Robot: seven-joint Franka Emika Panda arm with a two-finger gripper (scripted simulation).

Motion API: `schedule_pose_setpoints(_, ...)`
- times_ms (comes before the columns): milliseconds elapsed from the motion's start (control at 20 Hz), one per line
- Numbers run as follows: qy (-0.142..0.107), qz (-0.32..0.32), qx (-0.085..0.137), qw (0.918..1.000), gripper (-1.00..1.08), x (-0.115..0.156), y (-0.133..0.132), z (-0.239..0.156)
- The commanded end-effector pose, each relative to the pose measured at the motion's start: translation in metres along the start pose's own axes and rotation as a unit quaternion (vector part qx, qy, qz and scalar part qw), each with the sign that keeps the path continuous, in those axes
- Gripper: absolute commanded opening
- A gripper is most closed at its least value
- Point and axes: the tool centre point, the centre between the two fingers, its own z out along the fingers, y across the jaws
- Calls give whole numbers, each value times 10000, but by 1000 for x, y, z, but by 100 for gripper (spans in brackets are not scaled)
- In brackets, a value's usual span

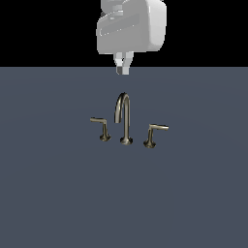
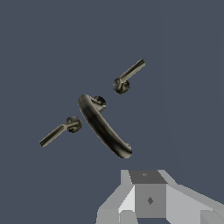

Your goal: Turn on the faucet by rotating a designated handle.

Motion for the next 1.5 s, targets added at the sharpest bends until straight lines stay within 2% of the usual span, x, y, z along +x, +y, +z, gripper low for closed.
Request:
schedule_pose_setpoints(0,4,342,2,9994,-100,13,-6,15)
schedule_pose_setpoints(300,12,1162,-4,9932,-100,45,-15,50)
schedule_pose_setpoints(600,25,2036,-14,9791,-100,82,-18,88)
schedule_pose_setpoints(1050,47,3366,-29,9416,-100,140,-10,147)
schedule_pose_setpoints(1300,51,3909,-31,9204,-100,163,-2,170)
schedule_pose_setpoints(1450,50,4136,-30,9104,-100,173,3,180)
